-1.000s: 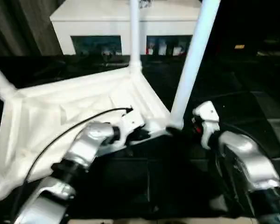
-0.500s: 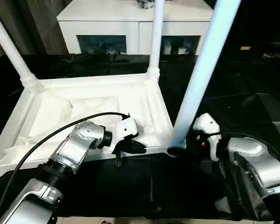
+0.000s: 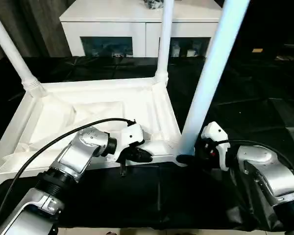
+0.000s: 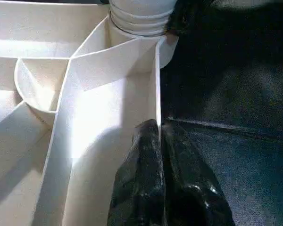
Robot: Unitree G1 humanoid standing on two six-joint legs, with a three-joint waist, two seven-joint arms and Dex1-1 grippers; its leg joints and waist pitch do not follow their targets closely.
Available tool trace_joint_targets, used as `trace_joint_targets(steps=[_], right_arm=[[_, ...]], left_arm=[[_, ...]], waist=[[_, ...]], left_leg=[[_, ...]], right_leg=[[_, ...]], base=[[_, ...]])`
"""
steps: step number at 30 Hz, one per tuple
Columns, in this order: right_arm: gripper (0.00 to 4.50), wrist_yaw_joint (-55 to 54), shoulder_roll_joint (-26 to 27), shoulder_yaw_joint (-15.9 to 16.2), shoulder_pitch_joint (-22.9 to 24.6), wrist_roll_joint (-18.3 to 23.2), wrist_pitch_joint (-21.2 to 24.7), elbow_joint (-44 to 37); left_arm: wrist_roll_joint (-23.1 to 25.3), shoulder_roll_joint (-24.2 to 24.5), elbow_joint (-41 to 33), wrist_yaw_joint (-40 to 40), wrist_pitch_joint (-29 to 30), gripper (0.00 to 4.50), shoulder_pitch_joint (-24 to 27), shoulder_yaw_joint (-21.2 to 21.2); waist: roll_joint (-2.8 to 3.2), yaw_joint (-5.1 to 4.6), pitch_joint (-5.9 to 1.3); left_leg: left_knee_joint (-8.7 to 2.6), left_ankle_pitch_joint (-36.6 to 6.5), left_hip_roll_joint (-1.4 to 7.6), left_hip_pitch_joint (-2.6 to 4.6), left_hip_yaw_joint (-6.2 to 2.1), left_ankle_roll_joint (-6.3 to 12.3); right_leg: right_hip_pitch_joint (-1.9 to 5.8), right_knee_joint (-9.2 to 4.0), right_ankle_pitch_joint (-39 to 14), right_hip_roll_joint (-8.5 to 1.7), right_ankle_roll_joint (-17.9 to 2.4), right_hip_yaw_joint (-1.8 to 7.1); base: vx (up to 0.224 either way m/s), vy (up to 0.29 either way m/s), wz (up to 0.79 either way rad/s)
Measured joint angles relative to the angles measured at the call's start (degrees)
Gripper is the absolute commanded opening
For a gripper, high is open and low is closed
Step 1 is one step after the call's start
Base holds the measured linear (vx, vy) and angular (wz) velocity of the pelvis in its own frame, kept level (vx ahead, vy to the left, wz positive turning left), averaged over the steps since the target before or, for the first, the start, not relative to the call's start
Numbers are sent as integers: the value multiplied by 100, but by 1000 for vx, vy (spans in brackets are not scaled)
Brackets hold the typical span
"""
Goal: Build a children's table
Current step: Rotate leg to tighten
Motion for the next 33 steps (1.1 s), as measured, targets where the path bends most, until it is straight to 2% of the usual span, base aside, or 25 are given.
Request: trace_joint_targets(steps=[3,5,10,13,18,19,20,21,23,25,27,28,29,33], right_arm=[[269,-880,563,-228,-24,-89,-82,265],[268,-2015,1205,-472,-164,-246,-75,541],[267,-4144,2232,-898,-541,-559,-57,1074],[267,-4894,2492,-993,-783,-775,-144,1407],[267,-4978,2476,-1003,-779,-867,-261,1440],[301,-4968,2475,-1011,-768,-866,-294,1440],[301,-4940,2458,-1011,-761,-864,-319,1439],[336,-4891,2424,-1011,-741,-860,-353,1429],[339,-4626,2241,-926,-588,-886,-465,1226],[358,-4195,1988,-768,-471,-863,-462,986],[377,-3721,1703,-698,-430,-807,-381,807],[379,-3388,1484,-605,-402,-742,-293,660],[382,-2790,1012,-387,-337,-711,-255,418],[382,-1140,-165,-110,-66,-542,-275,-106]], left_arm=[[82,-236,154,551,-17,0,-6,128],[223,-584,384,1232,43,0,-86,278],[358,-1414,701,2521,472,0,-259,409],[463,-1810,957,3031,546,0,-401,414],[479,-1910,1086,3112,476,0,-469,410],[481,-1905,1086,3112,453,0,-469,397],[488,-1880,1080,3110,429,0,-470,376],[500,-1829,1073,3102,400,0,-469,352],[534,-1683,988,2996,308,0,-459,254],[527,-1470,832,2806,203,0,-366,240],[524,-1390,732,2668,173,0,-318,233],[511,-1320,665,2568,155,0,-289,221],[498,-1159,575,2362,74,0,-245,192],[340,-599,386,1687,-96,0,-118,206]], waist=[[-7,-54,-4],[-6,-119,-4],[-21,-141,-12],[-26,-115,-15],[-16,-84,-18],[-12,-83,-16],[-9,-84,-15],[-6,-82,-13],[-8,-88,-12],[-7,-147,-11],[-10,-165,-9],[-8,-166,-9],[-6,-158,-7],[-6,-120,-8]], left_leg=[[6,1,0,5,0,-1],[14,1,-2,4,0,-2],[21,1,-12,6,0,-2],[20,0,-23,3,-1,-1],[13,0,-43,-3,-1,1],[14,0,-44,-6,-1,2],[13,0,-45,-7,-1,2],[13,0,-46,-10,-1,2],[13,0,-43,-19,-4,2],[12,0,-40,-21,-7,3],[9,-1,-38,-26,-11,4],[5,-2,-35,-29,-11,6],[-1,-3,-31,-30,-11,7],[-4,-2,-2,-26,-11,5]], right_leg=[[2,4,5,1,-7,0],[2,2,9,0,-14,4],[11,-11,4,-1,-6,18],[18,-15,-7,-12,13,21],[21,-14,-5,-31,11,20],[19,-14,-4,-32,10,20],[18,-14,1,-33,2,20],[16,-14,2,-34,-1,20],[10,-14,5,-33,3,15],[0,-13,7,-31,6,13],[-7,-13,6,-29,7,5],[-11,-13,6,-28,8,3],[-13,-13,3,-27,11,-2],[-11,-11,-1,-12,17,-26]], base=[[0,0,0],[0,0,0],[0,0,0],[0,0,0],[0,0,0],[0,0,0],[0,0,0],[0,0,0],[0,0,0],[0,0,0],[0,0,0],[0,0,0],[0,0,0],[0,0,0]])
